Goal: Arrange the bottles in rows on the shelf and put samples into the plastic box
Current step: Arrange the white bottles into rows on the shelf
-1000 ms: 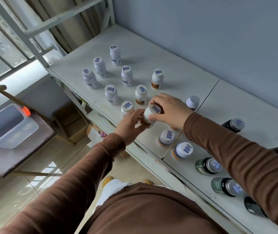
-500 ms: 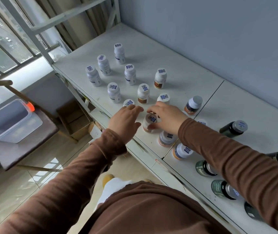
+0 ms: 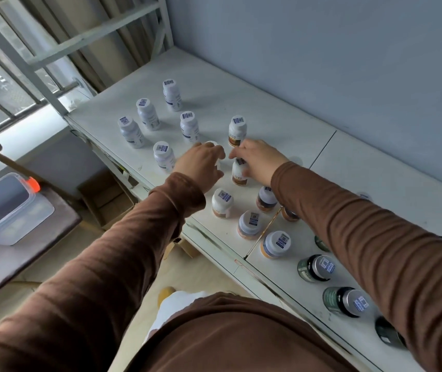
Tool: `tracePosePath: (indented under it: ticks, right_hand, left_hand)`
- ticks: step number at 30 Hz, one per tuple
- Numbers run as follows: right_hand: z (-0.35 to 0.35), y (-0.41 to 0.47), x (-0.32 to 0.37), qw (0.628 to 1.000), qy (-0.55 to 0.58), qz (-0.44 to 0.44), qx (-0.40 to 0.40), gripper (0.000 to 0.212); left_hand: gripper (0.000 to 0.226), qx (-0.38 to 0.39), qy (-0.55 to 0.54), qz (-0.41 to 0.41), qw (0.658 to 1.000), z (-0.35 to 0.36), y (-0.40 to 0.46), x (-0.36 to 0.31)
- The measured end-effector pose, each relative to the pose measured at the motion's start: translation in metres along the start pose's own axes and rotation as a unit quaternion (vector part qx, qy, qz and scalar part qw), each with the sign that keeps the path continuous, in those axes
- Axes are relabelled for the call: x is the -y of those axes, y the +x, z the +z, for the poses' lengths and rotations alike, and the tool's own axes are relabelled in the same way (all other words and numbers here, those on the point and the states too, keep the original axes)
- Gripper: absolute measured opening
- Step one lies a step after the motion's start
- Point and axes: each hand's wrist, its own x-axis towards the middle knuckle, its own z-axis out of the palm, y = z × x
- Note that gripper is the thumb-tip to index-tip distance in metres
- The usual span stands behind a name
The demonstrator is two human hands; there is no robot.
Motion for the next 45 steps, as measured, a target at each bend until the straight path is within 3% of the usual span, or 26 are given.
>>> tracePosePath:
  ticks: [5, 8, 11, 12, 14, 17, 19, 21, 24, 27, 29, 31, 33, 36, 38, 41, 45]
  right_hand:
    - [-0.003, 0.002, -0.006, 0.999, 0.029, 0.007, -0.018, 0.033]
    - [-0.022, -0.002, -0.01, 0.988, 0.145, 0.02, -0.044, 0.034]
    - [-0.041, -0.003, -0.013, 0.959, 0.271, 0.038, -0.071, 0.03]
    - [-0.046, -0.003, -0.014, 0.941, 0.325, 0.047, -0.077, 0.027]
    - [-0.056, -0.005, -0.012, 0.895, 0.43, 0.073, -0.089, 0.026]
    - [-0.066, -0.01, -0.004, 0.869, 0.471, 0.107, -0.111, 0.038]
    - [-0.07, -0.014, 0.003, 0.857, 0.488, 0.113, -0.12, 0.042]
    - [-0.074, -0.017, 0.009, 0.845, 0.511, 0.112, -0.116, 0.042]
    - [-0.077, -0.021, 0.016, 0.839, 0.522, 0.106, -0.114, 0.043]
    - [-0.077, -0.024, 0.016, 0.854, 0.493, 0.107, -0.125, 0.038]
    - [-0.073, -0.022, 0.01, 0.901, 0.399, 0.101, -0.136, 0.04]
    - [-0.069, -0.021, 0.004, 0.945, 0.278, 0.089, -0.146, 0.041]
    - [-0.066, -0.02, 0.0, 0.965, 0.211, 0.069, -0.138, 0.038]
    - [-0.054, -0.018, -0.001, 0.983, 0.14, 0.032, -0.111, 0.04]
    - [-0.042, -0.015, 0.0, 0.991, 0.094, 0.023, -0.091, 0.04]
    - [-0.024, -0.011, 0.002, 0.996, 0.064, 0.03, -0.055, 0.042]
    - [-0.01, -0.008, 0.005, 0.998, 0.039, 0.027, -0.03, 0.042]
  left_hand:
    - [0.037, 0.015, -0.016, 0.0, 1.0, 0.009, 0.006, 0.004]
    - [0.04, 0.005, -0.071, 0.004, 0.997, 0.007, 0.008, 0.005]
    - [0.041, 0.009, -0.198, -0.013, 0.98, 0.002, 0.01, 0.003]
    - [0.041, 0.019, -0.27, -0.03, 0.962, -0.001, 0.011, 0.002]
    - [0.037, 0.057, -0.442, -0.063, 0.893, -0.011, 0.012, -0.002]
    - [0.035, 0.129, -0.652, -0.12, 0.738, -0.024, 0.013, -0.009]
    - [0.047, 0.188, -0.715, -0.153, 0.656, -0.027, 0.013, -0.01]
    - [0.054, 0.239, -0.737, -0.159, 0.611, -0.027, 0.013, -0.008]
    - [0.056, 0.262, -0.746, -0.15, 0.593, -0.022, 0.013, -0.005]
    - [0.05, 0.239, -0.749, -0.142, 0.602, -0.019, 0.014, -0.002]
    - [0.045, 0.213, -0.743, -0.132, 0.62, -0.019, 0.014, -0.002]
    - [0.036, 0.188, -0.716, -0.114, 0.663, -0.018, 0.013, -0.003]
    - [0.031, 0.165, -0.631, -0.085, 0.754, -0.015, 0.014, -0.003]
    - [0.034, 0.113, -0.405, -0.048, 0.906, -0.01, 0.017, 0.001]
    - [0.034, 0.078, -0.243, -0.018, 0.967, -0.007, 0.016, 0.003]
    - [0.036, 0.048, -0.114, 0.011, 0.992, -0.007, 0.012, 0.004]
    - [0.035, 0.039, -0.064, 0.018, 0.997, -0.009, 0.008, 0.003]
